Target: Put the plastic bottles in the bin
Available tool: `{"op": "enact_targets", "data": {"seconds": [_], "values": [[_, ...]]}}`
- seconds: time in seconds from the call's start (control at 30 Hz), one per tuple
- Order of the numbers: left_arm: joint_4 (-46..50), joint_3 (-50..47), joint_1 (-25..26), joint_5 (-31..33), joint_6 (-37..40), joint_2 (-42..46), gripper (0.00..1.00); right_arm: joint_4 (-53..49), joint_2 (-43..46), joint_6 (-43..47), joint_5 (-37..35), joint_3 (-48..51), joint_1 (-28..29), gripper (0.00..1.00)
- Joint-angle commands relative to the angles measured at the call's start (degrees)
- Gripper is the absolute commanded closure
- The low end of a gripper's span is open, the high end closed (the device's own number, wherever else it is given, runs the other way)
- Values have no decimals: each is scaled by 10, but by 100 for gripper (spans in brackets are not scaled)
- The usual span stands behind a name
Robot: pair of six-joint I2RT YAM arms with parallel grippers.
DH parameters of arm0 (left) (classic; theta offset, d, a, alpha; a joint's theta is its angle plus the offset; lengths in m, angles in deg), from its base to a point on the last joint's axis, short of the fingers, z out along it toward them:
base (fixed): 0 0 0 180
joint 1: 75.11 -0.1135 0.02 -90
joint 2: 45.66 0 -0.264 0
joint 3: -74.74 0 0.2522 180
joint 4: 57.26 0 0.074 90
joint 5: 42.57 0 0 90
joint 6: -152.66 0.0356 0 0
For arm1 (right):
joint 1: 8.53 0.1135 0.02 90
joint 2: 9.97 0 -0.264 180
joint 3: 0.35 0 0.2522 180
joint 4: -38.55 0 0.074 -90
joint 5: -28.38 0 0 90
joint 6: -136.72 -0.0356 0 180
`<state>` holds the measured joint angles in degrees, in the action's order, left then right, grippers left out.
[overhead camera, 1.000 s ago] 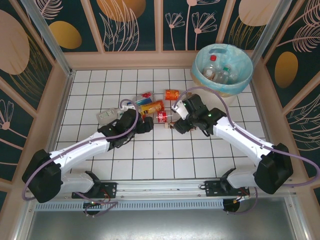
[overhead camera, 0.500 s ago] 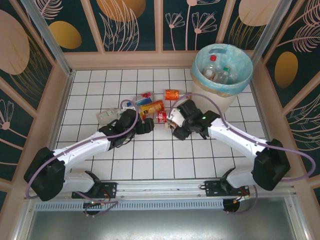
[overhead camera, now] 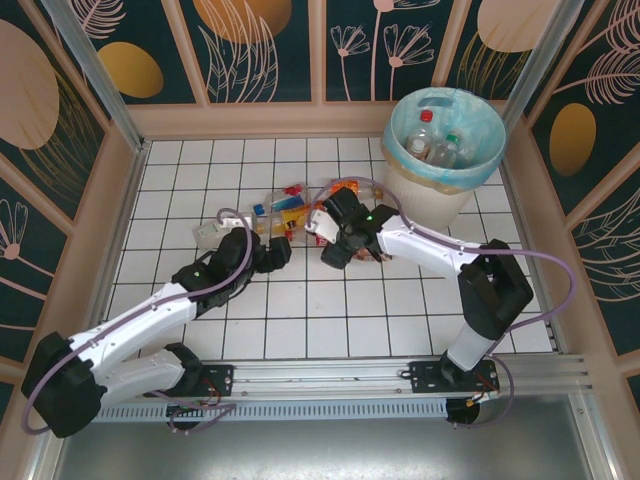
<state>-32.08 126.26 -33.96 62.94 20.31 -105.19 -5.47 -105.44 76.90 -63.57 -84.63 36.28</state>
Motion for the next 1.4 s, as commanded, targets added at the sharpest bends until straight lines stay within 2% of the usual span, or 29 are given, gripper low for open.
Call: {"op": "enact_targets", "data": {"seconds": [0.0, 0.2, 0.47, 0.77, 1.03, 1.1, 1.37], "values": [[44, -9, -3, 51, -10, 48, 8, 34, -21, 33, -15, -42, 12, 28], [80, -23, -4, 70, -21, 129, 8, 31, -101, 65, -47, -122, 43, 29], [140, -21, -3, 88, -24, 183, 8, 75, -180, 109, -90, -168, 76, 30], [150, -22, -3, 88, -22, 212, 8, 33, -266, 124, -106, -230, 89, 31], [148, -21, -3, 84, -15, 209, 8, 35, -294, 141, -102, -236, 89, 35], [146, -21, -3, 84, -15, 208, 8, 39, -299, 146, -102, -236, 88, 38], [144, -18, -3, 87, -12, 201, 8, 41, -301, 162, -105, -244, 88, 61]]}}
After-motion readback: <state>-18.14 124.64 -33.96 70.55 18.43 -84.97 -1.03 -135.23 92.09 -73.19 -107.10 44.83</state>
